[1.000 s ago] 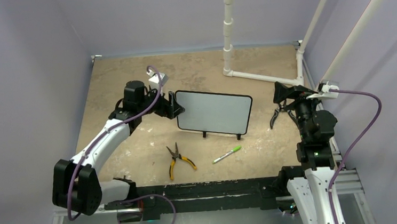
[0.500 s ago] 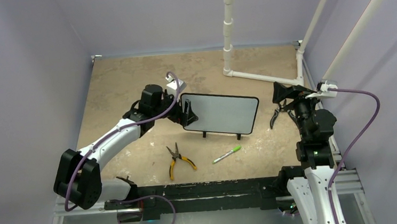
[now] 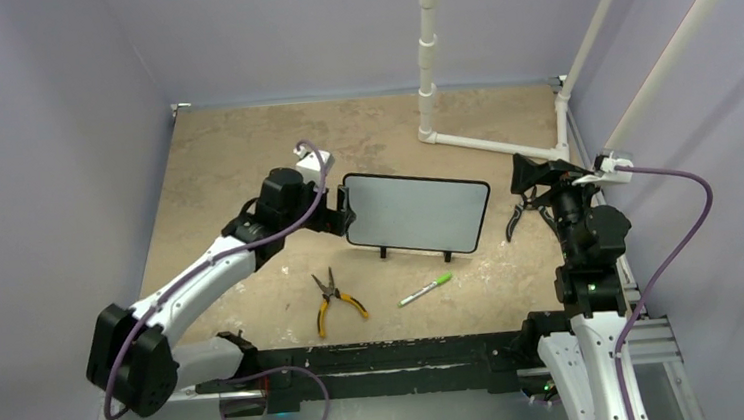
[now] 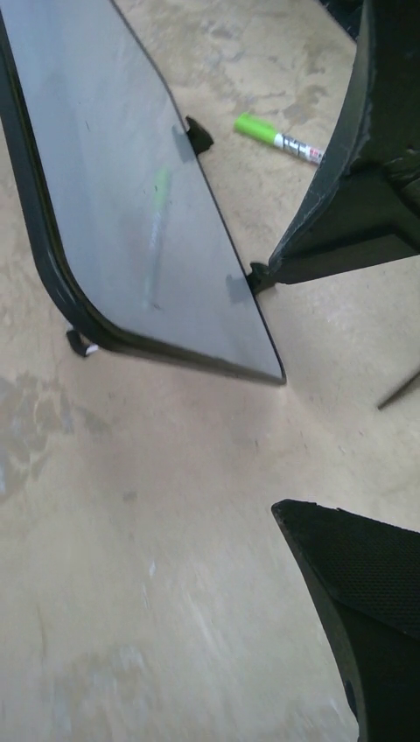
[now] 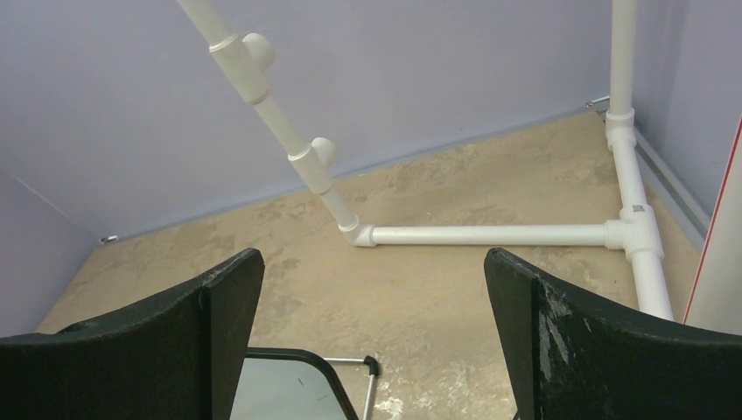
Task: Write a sentence on the whiteboard
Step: Move the whiteboard stand to the center of the board.
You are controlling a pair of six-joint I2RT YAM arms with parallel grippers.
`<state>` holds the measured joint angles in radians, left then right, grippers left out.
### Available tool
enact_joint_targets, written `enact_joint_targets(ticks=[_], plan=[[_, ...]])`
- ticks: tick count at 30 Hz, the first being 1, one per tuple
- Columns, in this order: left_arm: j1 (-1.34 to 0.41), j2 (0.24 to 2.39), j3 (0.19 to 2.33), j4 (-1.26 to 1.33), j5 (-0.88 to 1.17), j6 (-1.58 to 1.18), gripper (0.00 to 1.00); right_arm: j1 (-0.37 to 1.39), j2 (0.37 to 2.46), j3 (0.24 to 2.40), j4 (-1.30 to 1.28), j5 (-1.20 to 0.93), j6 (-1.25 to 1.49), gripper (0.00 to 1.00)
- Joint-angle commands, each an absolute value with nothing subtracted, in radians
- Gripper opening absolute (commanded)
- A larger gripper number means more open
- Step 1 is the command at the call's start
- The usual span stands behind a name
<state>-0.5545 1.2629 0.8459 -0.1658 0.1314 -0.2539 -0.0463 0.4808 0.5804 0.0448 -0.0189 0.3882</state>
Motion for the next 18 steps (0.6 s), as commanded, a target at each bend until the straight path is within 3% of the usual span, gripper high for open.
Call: enact_joint_targets(ticks=[1,8,13,18], plan=[[-0.565,1.072,0.787,-0.198,-0.103,-0.275,0.94,-0.046,0.466,0.590,0.057,-0.036,0.377,0.99],[-0.794,0.970,0.699,-0.185,-0.109,-0.343,0.88,-0.046,0.467,0.591,0.065,-0.039,0.381,0.99],[-1.115,1.082,0.710,-0.129,-0.298,-0.347,0.84,-0.046,0.471,0.592,0.059,-0.045,0.394,0.98],[-1.271,1.292,0.759,-0.034,-0.300,-0.336,0.73,-0.046,0.468,0.592,0.055,-0.042,0.406,0.98]])
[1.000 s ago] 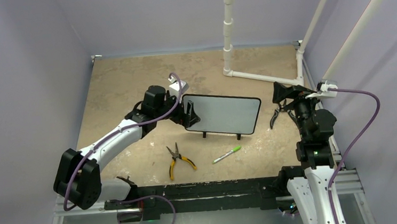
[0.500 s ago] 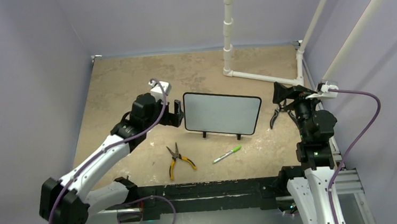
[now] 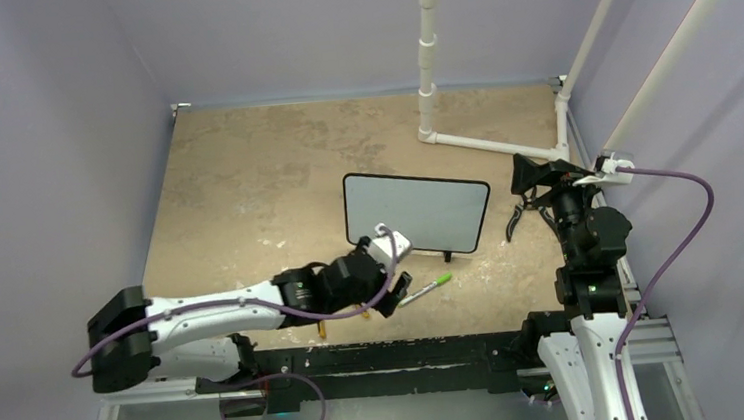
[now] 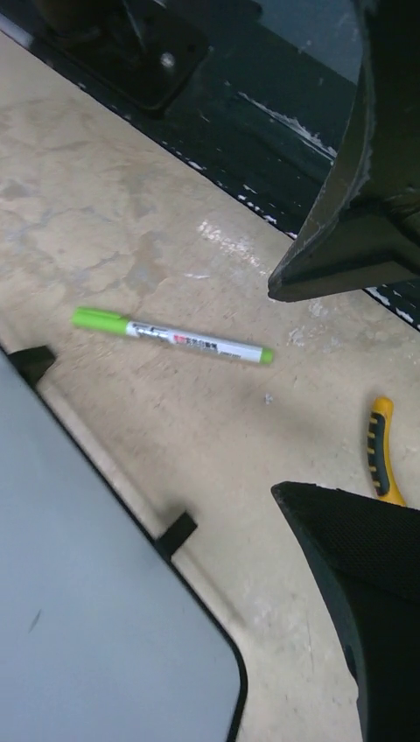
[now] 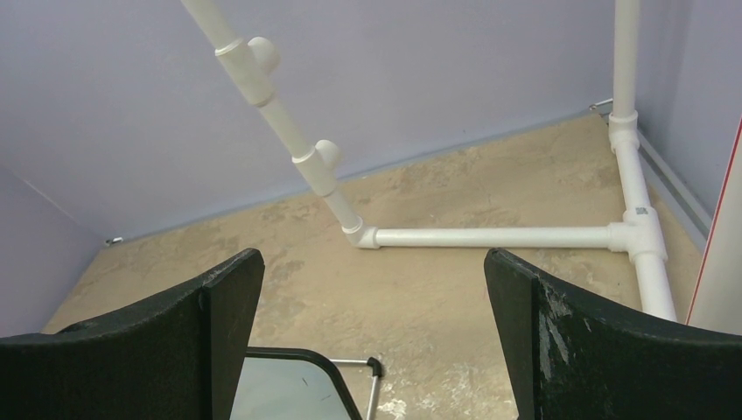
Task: Write a sentence on the whiteboard
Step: Move the whiteboard stand to the center of the board, then open the whiteboard marker at the center of the board.
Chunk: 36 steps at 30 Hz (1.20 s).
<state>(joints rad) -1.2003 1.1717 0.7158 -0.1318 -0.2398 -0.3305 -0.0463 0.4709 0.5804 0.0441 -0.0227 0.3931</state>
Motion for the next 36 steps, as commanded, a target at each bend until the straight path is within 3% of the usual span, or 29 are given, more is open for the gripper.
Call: enact_joint_targets(ticks=[1,9,23,27,28,36], plan=[[-1.291,1.331,0.769,-0.020,-0.303,-0.325,0.71,-0.046,0.467,0.595,0.053,-0.042,0.408,0.98],[-1.326,1.547,0.833,0.041,-0.349,-0.273,0.49,-0.046,0.450,0.612,0.024,-0.020,0.396,0.99],[-1.327,1.691,0.854,0.032,-0.278,-0.253,0.33,-0.046,0.453,0.615,0.025,-0.018,0.393,0.99],[-1.327,1.711,0.850,0.030,-0.279,-0.248,0.02,-0.046,0.454,0.623,0.018,-0.028,0.390,0.99],[-1.327,1.706,0.846,0.031,-0.285,-0.245,0.00,-0.046,0.455,0.629,0.015,-0.032,0.389,0.99],[-1.323,1.490,0.803,0.059,-0.348,-0.187,0.00,-0.046,0.476,0.697,0.022,-0.210,0.338,0.99]])
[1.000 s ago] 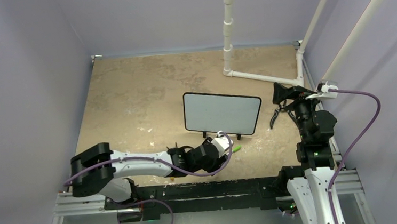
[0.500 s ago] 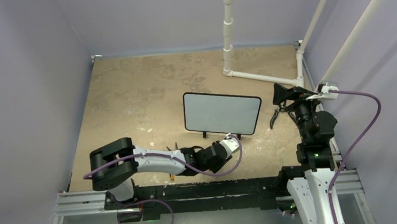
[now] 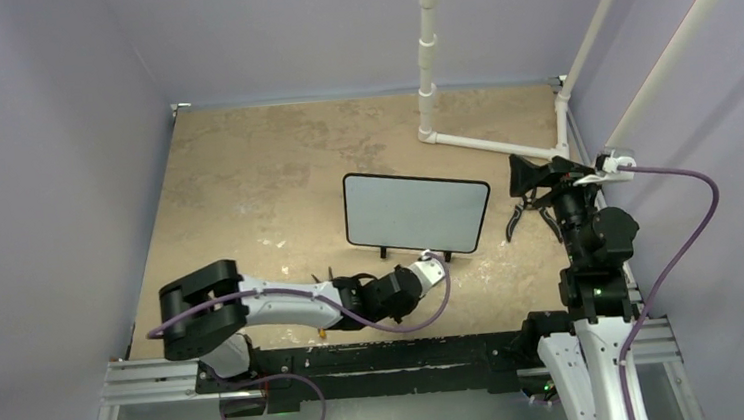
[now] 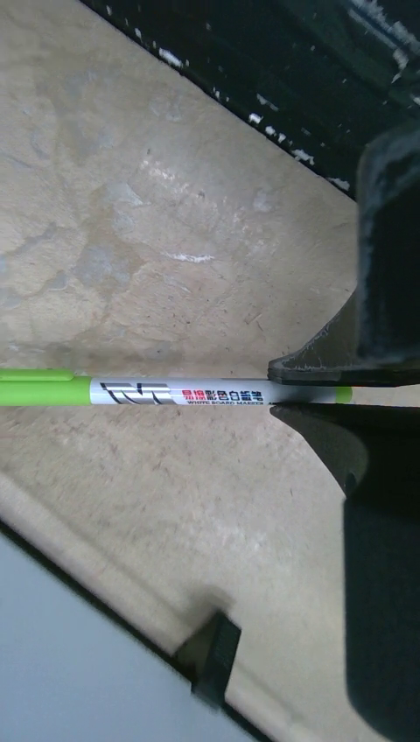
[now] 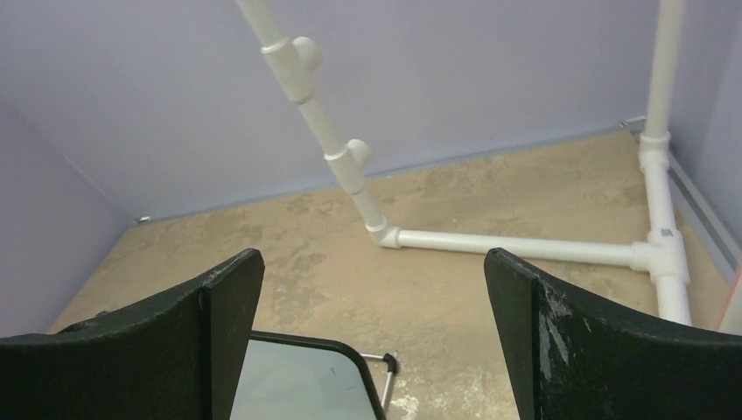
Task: Write a sentence on the whiteboard
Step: Open the whiteboard marker at the center of the board.
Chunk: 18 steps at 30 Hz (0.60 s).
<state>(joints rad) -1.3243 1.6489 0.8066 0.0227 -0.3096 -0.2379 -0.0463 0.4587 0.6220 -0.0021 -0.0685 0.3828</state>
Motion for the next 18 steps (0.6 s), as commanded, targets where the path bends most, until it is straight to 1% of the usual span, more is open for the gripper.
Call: enact_joint_targets(ticks=[1,4,8,13,15,18], plan=[[-1.316,1.454,0.807,0.055,-0.336,-0.177,0.00,-0.046,0.485,0.706,0.026,-0.266,0.335,0.99],[-1.236,1.335,0.828,0.034,-0.209,-0.151,0.00,-0.046,0.531,0.743,0.034,-0.401,0.338,0.99],[-1.132,1.194,0.859,0.005,-0.097,-0.099,0.00,-0.046,0.634,0.790,0.071,-0.653,0.378,0.98],[-1.095,1.098,0.906,-0.081,-0.111,-0.040,0.00,-0.046,0.753,0.803,0.215,-0.957,0.505,0.95],[-1.085,1.059,0.897,-0.077,-0.115,-0.031,0.00,-0.046,0.780,0.795,0.267,-1.031,0.554,0.93],[-1.079,1.013,0.869,-0.044,-0.095,-0.033,0.00,-0.045,0.806,0.794,0.283,-1.088,0.580,0.90]])
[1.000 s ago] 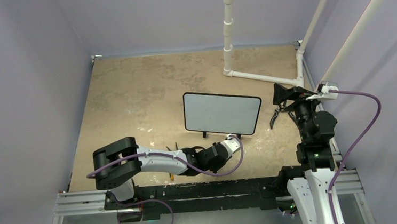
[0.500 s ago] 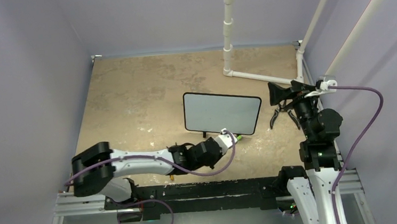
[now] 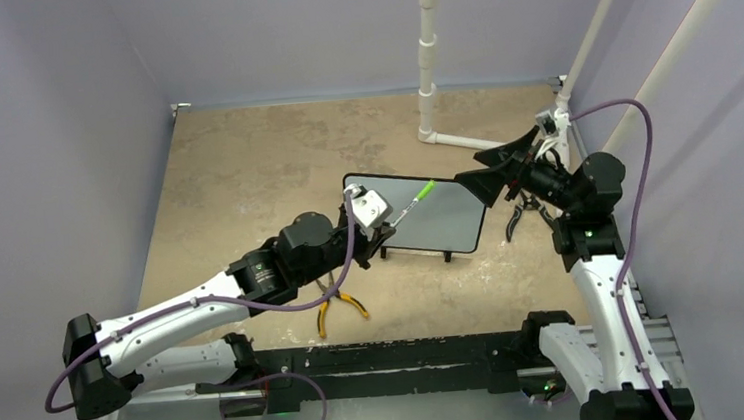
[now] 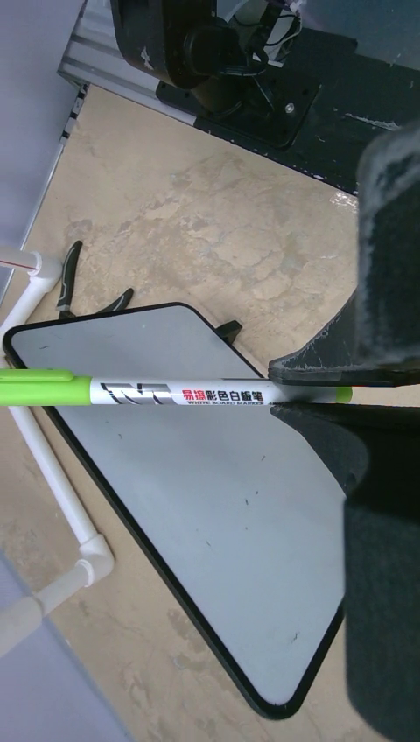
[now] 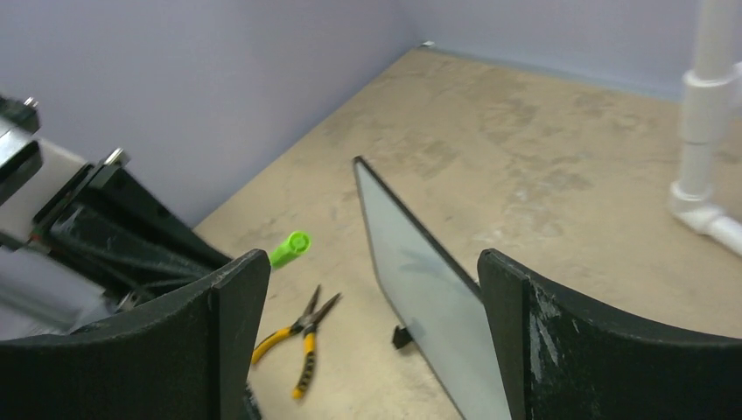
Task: Write a sentence on the whiteboard
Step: Open the whiteboard marker at the center of the board.
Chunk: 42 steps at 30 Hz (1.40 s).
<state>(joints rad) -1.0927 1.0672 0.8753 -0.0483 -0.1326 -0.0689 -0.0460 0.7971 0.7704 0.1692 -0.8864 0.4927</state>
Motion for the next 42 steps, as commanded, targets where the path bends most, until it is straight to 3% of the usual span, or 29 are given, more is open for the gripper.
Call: enact_joint_targets(ticks=[1,16,21,29,37,42], plan=[[-1.076,1.011,0.867,-0.038,-0.079,-0.039,0.00,-0.044,0.811,0.795,0.284,-1.096,0.585,0.89],[-1.045,1.034,0.867,-0.016,0.054,-0.087,0.00,0.151,0.886,0.747,0.425,-1.000,0.671,0.74],[-1.041,1.034,0.861,0.025,0.058,-0.107,0.00,0.155,0.901,0.712,0.487,-1.013,0.721,0.56],[-1.022,1.039,0.861,0.041,0.097,-0.127,0.00,0.158,0.902,0.713,0.478,-1.044,0.711,0.52],[-1.010,1.040,0.859,0.056,0.127,-0.145,0.00,0.160,0.910,0.692,0.536,-1.073,0.756,0.32],[-1.000,1.036,0.858,0.068,0.145,-0.166,0.00,0.160,0.900,0.669,0.642,-1.078,0.828,0.00]])
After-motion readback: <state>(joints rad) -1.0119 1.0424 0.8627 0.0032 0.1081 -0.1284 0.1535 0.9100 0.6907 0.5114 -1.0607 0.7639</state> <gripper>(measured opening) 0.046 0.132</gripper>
